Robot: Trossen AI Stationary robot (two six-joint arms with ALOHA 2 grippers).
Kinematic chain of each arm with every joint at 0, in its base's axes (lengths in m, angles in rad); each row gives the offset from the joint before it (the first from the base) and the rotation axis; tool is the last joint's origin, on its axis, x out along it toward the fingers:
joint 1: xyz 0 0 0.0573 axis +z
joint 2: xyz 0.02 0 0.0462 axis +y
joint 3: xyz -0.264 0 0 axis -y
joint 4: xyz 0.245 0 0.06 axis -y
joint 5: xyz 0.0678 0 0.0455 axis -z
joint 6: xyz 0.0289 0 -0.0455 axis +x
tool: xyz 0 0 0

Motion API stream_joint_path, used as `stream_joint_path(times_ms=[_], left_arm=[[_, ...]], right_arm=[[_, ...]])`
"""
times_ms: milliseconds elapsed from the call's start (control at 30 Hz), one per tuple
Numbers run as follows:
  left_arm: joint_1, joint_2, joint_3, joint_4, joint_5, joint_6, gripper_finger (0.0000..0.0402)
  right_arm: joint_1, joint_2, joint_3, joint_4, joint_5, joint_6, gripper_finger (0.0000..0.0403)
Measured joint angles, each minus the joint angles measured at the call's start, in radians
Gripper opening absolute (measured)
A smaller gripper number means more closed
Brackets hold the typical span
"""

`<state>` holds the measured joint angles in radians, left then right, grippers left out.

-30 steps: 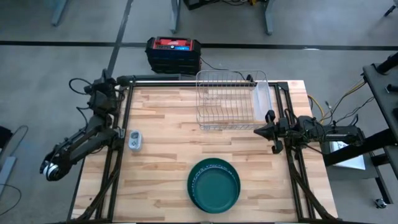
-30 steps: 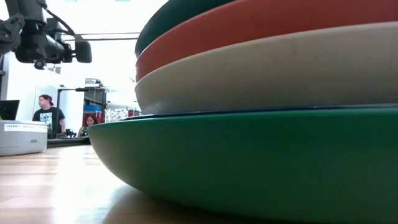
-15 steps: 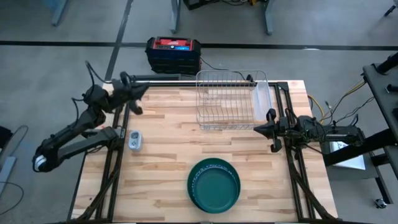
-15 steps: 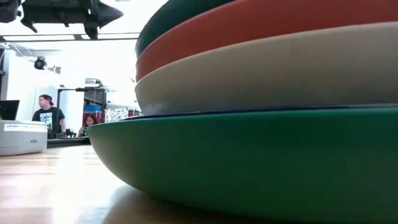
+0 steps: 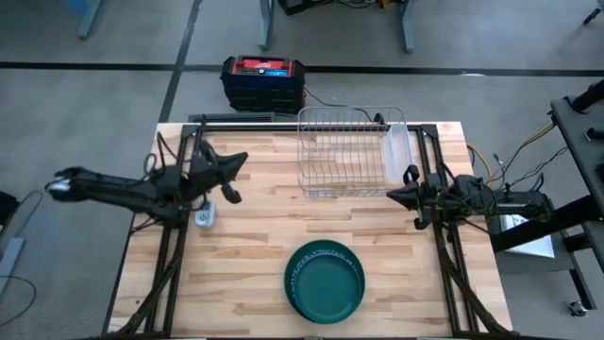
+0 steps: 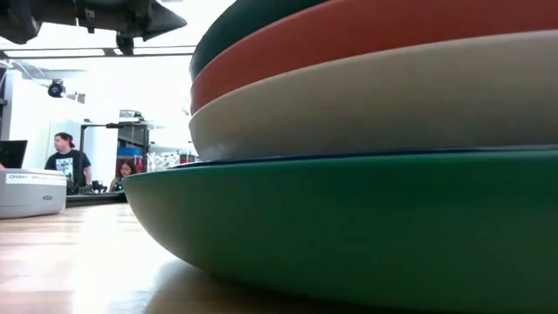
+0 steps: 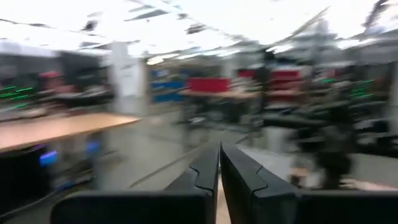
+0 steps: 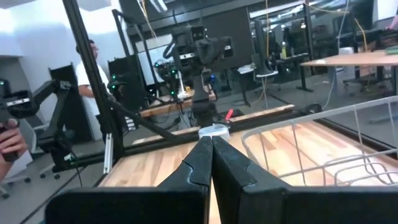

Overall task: Sort dishes
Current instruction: Put the blue plate in the dish rack

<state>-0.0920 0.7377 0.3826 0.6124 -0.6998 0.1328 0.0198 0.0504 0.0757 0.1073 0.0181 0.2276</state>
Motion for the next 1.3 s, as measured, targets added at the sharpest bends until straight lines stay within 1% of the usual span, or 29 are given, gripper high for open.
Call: stream_joint_path(times_ms=[33, 67, 100, 167, 233, 333, 467, 567, 633, 700, 767, 867, 933, 1033, 1133, 1200, 1300], left_arm=[[-0.028, 0.019, 0.004, 0.009, -0.064, 0.002, 0.0007], [-0.049, 0.038, 0.014, 0.009, -0.106, -0.001, 0.0007], [-0.063, 0.058, 0.023, 0.009, -0.126, -0.004, 0.0007], [-0.075, 0.097, 0.039, 0.008, -0.118, -0.01, 0.0007], [-0.078, 0.139, 0.057, 0.007, -0.085, -0.02, 0.0007], [-0.077, 0.207, 0.084, 0.008, -0.049, -0.129, 0.0006], [-0.077, 0.314, 0.136, 0.002, -0.043, -0.234, 0.0007], [-0.083, 0.39, 0.183, -0.016, -0.024, -0.255, 0.0006], [-0.086, 0.433, 0.22, -0.057, 0.013, -0.249, 0.0007], [-0.089, 0.471, 0.264, -0.116, 0.016, -0.263, 0.0006], [-0.099, 0.504, 0.311, -0.205, 0.059, -0.287, 0.0006], [-0.131, 0.561, 0.383, -0.362, 0.203, -0.353, 0.0006], [-0.163, 0.605, 0.434, -0.45, 0.268, -0.427, 0.0007], [-0.221, 0.673, 0.528, -0.597, 0.273, -0.55, 0.0006], [-0.272, 0.754, 0.634, -0.754, 0.274, -0.659, 0.0006], [-0.303, 0.814, 0.709, -0.832, 0.274, -0.703, 0.0006], [-0.336, 0.912, 0.832, -0.951, 0.273, -0.741, 0.0007]], right_arm=[[0.003, 0.004, 0.0, 0.001, 0.0, -0.003, 0.0], [0.004, 0.006, -0.002, -0.001, 0.0, -0.012, 0.0], [0.006, 0.008, -0.002, 0.0, 0.0, -0.023, 0.0], [0.006, 0.012, -0.002, 0.002, 0.0, -0.045, 0.0], [0.006, 0.012, -0.002, 0.002, -0.001, -0.06, 0.0], [0.006, 0.012, 0.0, 0.001, -0.064, -0.071, 0.0], [0.007, 0.012, 0.002, -0.001, -0.142, -0.085, 0.0], [0.007, 0.012, 0.002, -0.016, -0.152, -0.106, 0.0], [0.007, 0.012, 0.002, -0.022, -0.151, -0.102, 0.0], [0.015, 0.015, 0.002, -0.023, -0.152, -0.085, 0.0], [0.031, 0.021, 0.002, -0.03, -0.153, -0.08, 0.0], [0.056, 0.035, 0.002, -0.03, -0.153, -0.062, 0.0], [0.069, 0.042, 0.002, -0.044, -0.151, -0.047, 0.0], [0.074, 0.043, 0.007, -0.128, -0.144, -0.048, 0.0], [0.074, 0.044, 0.032, -0.256, -0.074, -0.074, 0.0], [0.074, 0.045, 0.055, -0.329, -0.027, -0.094, 0.0], [0.074, 0.054, 0.095, -0.408, -0.009, -0.133, 0.0]])
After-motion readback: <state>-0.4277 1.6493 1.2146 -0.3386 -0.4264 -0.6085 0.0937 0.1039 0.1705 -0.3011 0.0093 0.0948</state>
